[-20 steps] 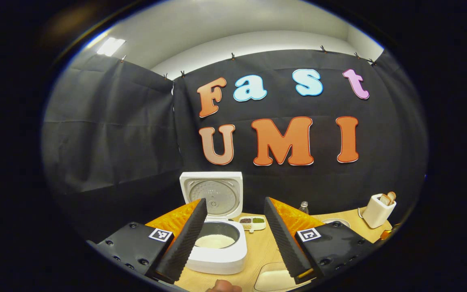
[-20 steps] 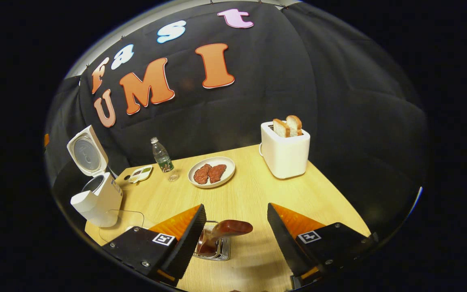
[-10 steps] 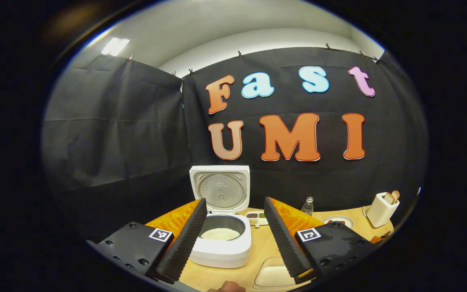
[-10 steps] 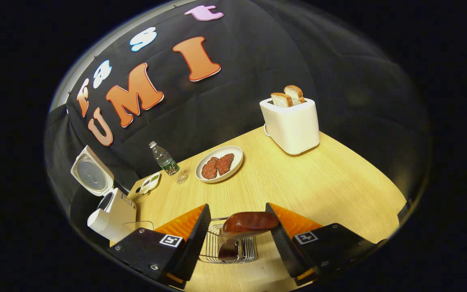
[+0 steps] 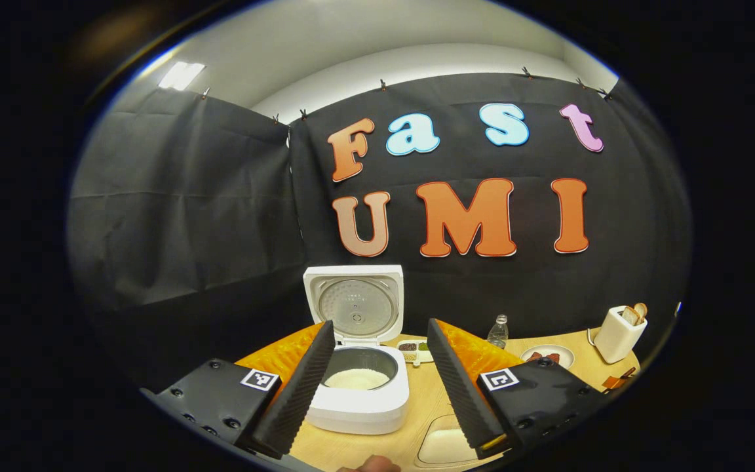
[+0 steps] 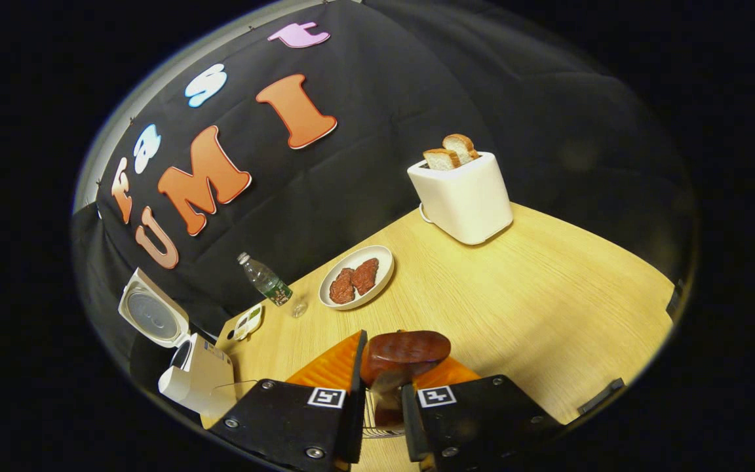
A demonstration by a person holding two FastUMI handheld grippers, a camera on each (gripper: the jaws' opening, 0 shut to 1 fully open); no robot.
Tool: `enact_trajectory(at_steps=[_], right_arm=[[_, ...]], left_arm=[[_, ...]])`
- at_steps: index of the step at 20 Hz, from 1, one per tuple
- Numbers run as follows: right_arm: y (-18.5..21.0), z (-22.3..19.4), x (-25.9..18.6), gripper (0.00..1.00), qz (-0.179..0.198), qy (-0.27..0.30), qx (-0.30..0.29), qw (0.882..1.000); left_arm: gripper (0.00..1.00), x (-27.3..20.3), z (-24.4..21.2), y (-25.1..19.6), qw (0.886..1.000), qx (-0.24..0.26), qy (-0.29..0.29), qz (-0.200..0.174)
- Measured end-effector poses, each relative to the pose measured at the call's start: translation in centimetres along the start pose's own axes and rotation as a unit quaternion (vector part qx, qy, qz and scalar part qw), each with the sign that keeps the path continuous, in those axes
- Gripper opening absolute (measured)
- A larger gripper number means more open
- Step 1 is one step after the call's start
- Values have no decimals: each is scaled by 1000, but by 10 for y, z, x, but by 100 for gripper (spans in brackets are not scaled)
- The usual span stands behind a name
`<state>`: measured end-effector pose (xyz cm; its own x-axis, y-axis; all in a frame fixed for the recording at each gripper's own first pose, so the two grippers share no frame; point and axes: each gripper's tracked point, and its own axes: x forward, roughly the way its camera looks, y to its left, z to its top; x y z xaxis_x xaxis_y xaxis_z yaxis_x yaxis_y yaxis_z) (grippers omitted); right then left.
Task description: Close the left gripper, press the button to open the rice cooker; take a wooden spoon from the chopstick holder with the right hand, scoop a spoonful of rice and pour it into the rice cooker, then put the wooden spoon back into the chopstick holder.
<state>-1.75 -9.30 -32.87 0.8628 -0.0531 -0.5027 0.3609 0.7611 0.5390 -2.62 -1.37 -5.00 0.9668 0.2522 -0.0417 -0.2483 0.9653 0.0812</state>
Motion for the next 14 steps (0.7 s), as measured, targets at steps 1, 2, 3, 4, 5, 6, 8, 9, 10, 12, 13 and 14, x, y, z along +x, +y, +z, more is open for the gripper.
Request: enact_trajectory(at_steps=[1, 2, 3, 4, 5, 6, 8, 9, 10, 12, 13, 14], right_arm=[[2, 0, -1, 26, -2, -2, -3, 1000], [4, 2, -2, 26, -3, -5, -8, 1000], [7, 4, -3, 26, -4, -9, -15, 1000], [11, 7, -3, 26, -5, -13, -22, 1000], [14, 12, -5, 26, -8, -19, -29, 999], [18, 16, -8, 24, -10, -26, -35, 999], [25, 27, -13, 23, -11, -37, -44, 998], [29, 31, -18, 23, -10, -41, -49, 998], [35, 37, -22, 23, -9, -48, -57, 997], [48, 47, -30, 22, -4, -59, -78, 995], [56, 53, -36, 22, -1, -64, -88, 994], [64, 59, -40, 21, 2, -70, -94, 993]], left_arm=[[98, 2, 1, 3, 1000, 0, -2, -2], [94, 3, 2, 8, 1000, 0, -4, -2], [98, 6, 2, 11, 1000, -2, -5, -3], [98, 7, 1, 13, 1000, -3, -6, -4], [98, 10, 1, 17, 1000, -6, -7, -5], [98, 11, 0, 20, 1000, -7, -7, -7], [98, 15, -2, 30, 1000, -9, -8, -7], [98, 17, -2, 35, 1000, -9, -9, -6], [94, 20, -3, 39, 1000, -11, -9, -6], [95, 24, -5, 49, 1000, -15, -7, -4], [96, 27, -5, 54, 1000, -18, -5, -4], [96, 29, -7, 60, 1000, -21, -4, -2]])
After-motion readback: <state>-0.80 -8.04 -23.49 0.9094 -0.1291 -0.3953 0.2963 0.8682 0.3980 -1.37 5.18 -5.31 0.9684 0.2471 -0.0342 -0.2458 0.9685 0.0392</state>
